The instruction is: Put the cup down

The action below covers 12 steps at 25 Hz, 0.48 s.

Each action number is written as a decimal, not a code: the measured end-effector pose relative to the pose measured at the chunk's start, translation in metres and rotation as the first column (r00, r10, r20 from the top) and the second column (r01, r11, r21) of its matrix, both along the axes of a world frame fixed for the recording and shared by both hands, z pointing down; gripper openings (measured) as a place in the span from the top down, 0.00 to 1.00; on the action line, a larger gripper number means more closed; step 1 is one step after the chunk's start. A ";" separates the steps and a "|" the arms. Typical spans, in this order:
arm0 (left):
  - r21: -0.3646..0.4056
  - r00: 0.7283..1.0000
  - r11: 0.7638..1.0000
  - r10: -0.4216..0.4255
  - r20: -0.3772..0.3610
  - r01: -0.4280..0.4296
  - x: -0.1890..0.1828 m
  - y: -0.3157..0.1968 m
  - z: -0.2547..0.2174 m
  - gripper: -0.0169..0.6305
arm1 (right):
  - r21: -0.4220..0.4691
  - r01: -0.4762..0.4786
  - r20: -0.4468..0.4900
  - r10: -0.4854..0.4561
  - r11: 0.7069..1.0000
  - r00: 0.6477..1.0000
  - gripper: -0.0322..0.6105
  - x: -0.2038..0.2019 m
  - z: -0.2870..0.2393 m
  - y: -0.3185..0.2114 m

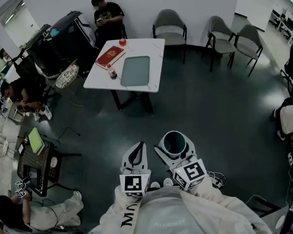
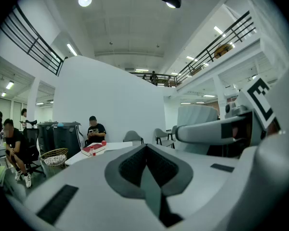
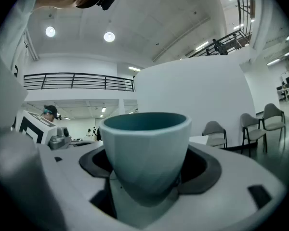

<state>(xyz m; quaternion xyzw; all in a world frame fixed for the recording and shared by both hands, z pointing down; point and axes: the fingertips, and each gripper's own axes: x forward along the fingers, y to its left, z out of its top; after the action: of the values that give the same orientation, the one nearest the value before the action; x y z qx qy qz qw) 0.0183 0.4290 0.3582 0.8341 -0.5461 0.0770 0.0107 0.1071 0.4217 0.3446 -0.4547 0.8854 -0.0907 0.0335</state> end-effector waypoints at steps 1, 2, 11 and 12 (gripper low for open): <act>-0.005 1.000 1.000 -0.001 0.002 0.001 0.002 0.002 0.001 0.95 | -0.003 -0.001 0.001 0.001 1.000 1.000 0.35 0.002 -0.001 0.004; -0.011 1.000 1.000 -0.003 0.003 0.003 0.004 0.005 0.001 0.96 | -0.006 -0.001 0.001 0.001 1.000 1.000 0.35 0.003 -0.001 0.008; -0.027 1.000 0.999 -0.024 0.004 0.024 0.012 0.017 0.010 0.95 | -0.005 0.002 -0.022 -0.002 1.000 1.000 0.35 0.017 0.002 0.022; -0.029 1.000 0.999 -0.023 0.003 0.023 0.012 0.017 0.010 0.96 | -0.003 0.001 -0.022 -0.001 1.000 1.000 0.35 0.018 0.001 0.021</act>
<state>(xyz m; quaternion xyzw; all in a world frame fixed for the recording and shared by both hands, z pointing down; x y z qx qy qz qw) 0.0305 0.4457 0.3684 0.8275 -0.5543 0.0859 0.0231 0.1250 0.4431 0.3460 -0.4553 0.8858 -0.0869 0.0231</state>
